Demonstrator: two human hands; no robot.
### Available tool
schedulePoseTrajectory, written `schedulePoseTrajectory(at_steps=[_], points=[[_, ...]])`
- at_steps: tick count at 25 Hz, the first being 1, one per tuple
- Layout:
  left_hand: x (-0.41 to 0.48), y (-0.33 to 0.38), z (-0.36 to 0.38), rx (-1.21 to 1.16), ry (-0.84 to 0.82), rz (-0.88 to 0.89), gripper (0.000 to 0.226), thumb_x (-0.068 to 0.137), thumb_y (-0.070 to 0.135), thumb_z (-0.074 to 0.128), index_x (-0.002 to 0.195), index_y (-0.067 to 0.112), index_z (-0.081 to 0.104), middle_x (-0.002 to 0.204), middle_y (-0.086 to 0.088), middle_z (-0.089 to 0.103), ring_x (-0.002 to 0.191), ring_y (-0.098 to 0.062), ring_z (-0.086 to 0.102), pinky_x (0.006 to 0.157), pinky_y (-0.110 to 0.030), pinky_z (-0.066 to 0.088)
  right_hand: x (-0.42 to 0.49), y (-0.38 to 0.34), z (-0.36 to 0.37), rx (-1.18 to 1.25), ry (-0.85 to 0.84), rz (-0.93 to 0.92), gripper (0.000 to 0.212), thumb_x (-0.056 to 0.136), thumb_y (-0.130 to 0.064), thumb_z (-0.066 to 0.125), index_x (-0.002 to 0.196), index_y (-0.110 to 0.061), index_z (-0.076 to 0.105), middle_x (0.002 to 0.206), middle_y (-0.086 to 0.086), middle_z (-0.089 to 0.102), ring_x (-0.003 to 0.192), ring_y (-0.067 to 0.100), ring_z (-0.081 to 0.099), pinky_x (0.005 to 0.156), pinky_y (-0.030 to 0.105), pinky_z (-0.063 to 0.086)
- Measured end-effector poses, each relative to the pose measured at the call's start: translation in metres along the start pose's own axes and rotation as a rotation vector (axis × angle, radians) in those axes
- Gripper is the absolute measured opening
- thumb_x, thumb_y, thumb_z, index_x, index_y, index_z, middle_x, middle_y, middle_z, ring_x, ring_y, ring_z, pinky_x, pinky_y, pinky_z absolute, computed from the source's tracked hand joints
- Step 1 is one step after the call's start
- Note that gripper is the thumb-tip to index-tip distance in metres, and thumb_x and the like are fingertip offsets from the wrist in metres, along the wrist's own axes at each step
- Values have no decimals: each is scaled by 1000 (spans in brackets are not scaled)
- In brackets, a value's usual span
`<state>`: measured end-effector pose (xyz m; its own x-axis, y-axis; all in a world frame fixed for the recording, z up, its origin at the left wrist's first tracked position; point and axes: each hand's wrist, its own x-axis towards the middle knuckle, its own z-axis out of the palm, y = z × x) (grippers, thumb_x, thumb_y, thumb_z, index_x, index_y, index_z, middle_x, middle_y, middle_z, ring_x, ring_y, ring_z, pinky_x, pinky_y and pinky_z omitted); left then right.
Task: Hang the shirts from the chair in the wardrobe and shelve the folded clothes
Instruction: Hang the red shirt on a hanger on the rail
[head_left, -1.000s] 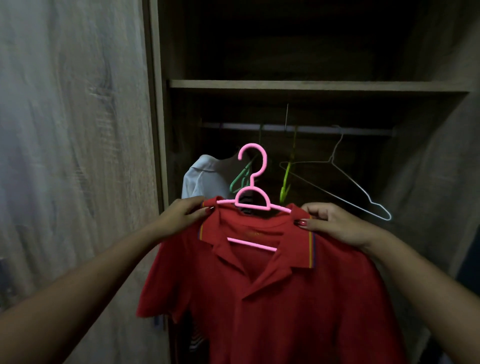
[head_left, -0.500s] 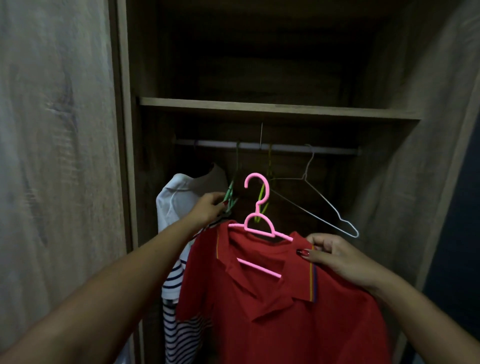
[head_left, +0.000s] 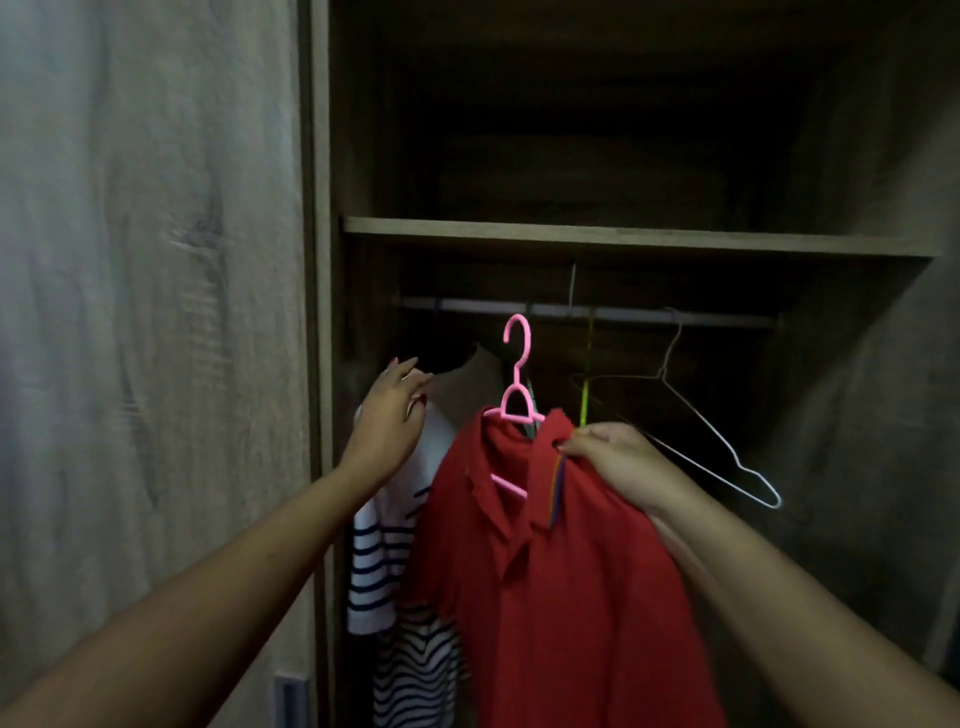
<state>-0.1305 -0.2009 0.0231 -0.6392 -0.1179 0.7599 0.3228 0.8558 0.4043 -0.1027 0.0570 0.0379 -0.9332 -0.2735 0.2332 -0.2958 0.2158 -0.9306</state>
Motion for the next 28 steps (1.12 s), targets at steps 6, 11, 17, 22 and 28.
schedulePoseTrajectory(at_steps=[6, 11, 17, 22, 28], points=[[2, -20, -8, 8, -145, -247, 43, 90, 6, 51, 132, 2, 50, 141, -21, 43, 128, -32, 44, 93, -16, 30, 78, -55, 60, 162, 208, -44, 32, 84, 4, 47, 55, -6, 53, 35, 4, 48, 25, 9, 45, 35, 12, 36], [1, -26, -4, 29, -214, -312, 45, 88, 11, 50, 133, 7, 50, 135, -20, 48, 121, -32, 50, 96, -27, 39, 151, -26, 84, 101, 366, -71, 22, 65, -20, 46, 72, -6, 62, 72, 19, 63, 71, 41, 65, 62, 46, 52], [-8, -22, -3, 21, -322, -329, 31, 93, 13, 47, 118, 2, 61, 109, -17, 65, 101, -29, 62, 76, -29, 46, 144, -7, 99, -235, 417, -112, 28, 87, -4, 47, 109, -2, 64, 109, 23, 66, 105, 37, 61, 90, 38, 46], [-22, -21, 3, -63, -336, -307, 32, 94, 13, 51, 119, -4, 57, 106, -10, 55, 92, -13, 48, 71, -19, 38, 130, 11, 100, -373, 360, -179, 39, 88, 3, 42, 120, -8, 62, 123, 18, 57, 115, 31, 55, 102, 32, 39], [-55, -4, 6, -128, -381, -280, 41, 93, 18, 52, 132, 4, 50, 130, -15, 55, 116, -24, 55, 97, -31, 46, 67, 49, 111, -577, 92, -491, 48, 101, -33, 28, 148, -29, 21, 156, -2, 25, 142, 13, 27, 115, 35, 27]])
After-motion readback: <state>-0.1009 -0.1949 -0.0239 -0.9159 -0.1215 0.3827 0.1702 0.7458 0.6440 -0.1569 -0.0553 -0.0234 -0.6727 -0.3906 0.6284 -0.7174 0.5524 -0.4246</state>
